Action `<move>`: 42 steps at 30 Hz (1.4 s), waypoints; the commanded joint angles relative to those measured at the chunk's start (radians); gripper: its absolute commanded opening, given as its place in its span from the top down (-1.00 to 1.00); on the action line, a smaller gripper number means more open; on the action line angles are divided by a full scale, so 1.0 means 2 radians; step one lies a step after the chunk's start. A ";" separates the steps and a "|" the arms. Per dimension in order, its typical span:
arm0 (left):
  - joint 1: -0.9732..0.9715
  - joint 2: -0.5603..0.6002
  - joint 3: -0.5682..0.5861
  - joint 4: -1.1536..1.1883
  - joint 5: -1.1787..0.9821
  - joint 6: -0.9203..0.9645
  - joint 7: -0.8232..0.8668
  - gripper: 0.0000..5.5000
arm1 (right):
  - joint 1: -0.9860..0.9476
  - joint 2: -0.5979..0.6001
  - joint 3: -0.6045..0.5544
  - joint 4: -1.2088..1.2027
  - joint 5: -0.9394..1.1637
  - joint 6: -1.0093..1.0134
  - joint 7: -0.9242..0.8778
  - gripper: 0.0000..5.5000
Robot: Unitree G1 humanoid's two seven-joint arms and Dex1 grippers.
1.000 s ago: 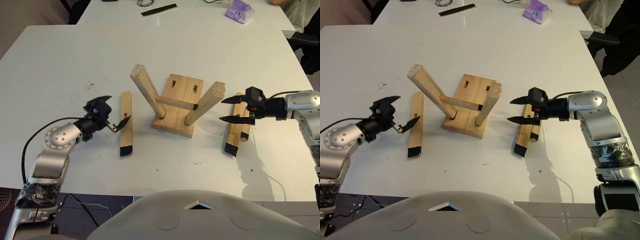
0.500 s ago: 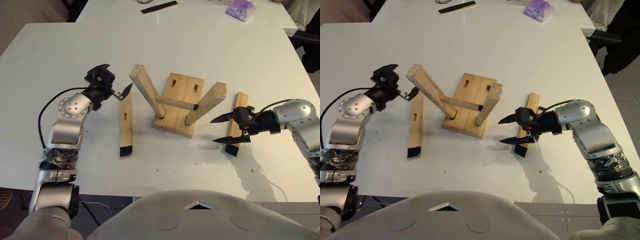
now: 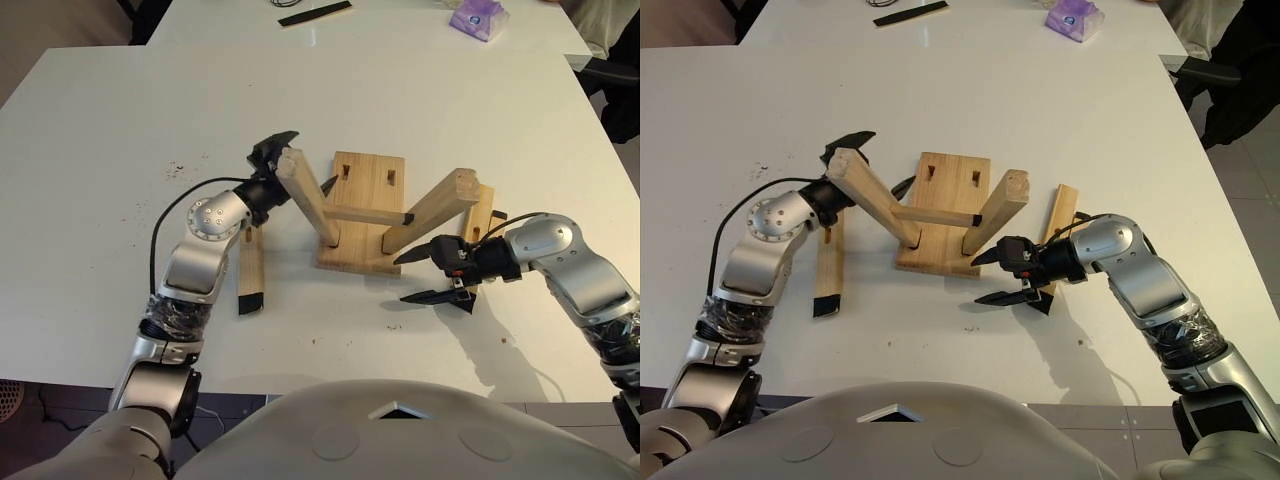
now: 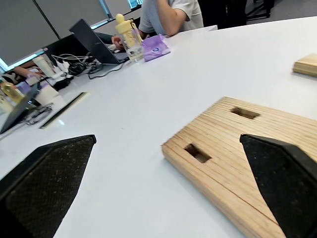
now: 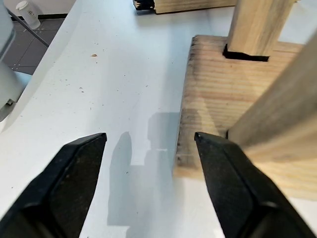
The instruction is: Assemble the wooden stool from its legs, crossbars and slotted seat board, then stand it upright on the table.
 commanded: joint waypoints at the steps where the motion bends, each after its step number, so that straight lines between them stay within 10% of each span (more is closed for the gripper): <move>1: 0.017 -0.017 -0.018 -0.026 0.001 0.019 0.006 -0.96 | -0.007 0.003 0.000 0.004 -0.011 0.010 -0.014 -0.19; 29: 0.044 -0.052 -0.057 -0.081 -0.016 0.095 0.000 -0.96 | -0.131 0.056 0.017 0.253 -0.112 -0.089 -0.053 -0.19; 42: -0.091 0.026 0.049 0.060 -0.019 0.047 -0.024 -0.96 | -0.102 0.013 -0.022 0.176 -0.077 -0.070 -0.002 -0.19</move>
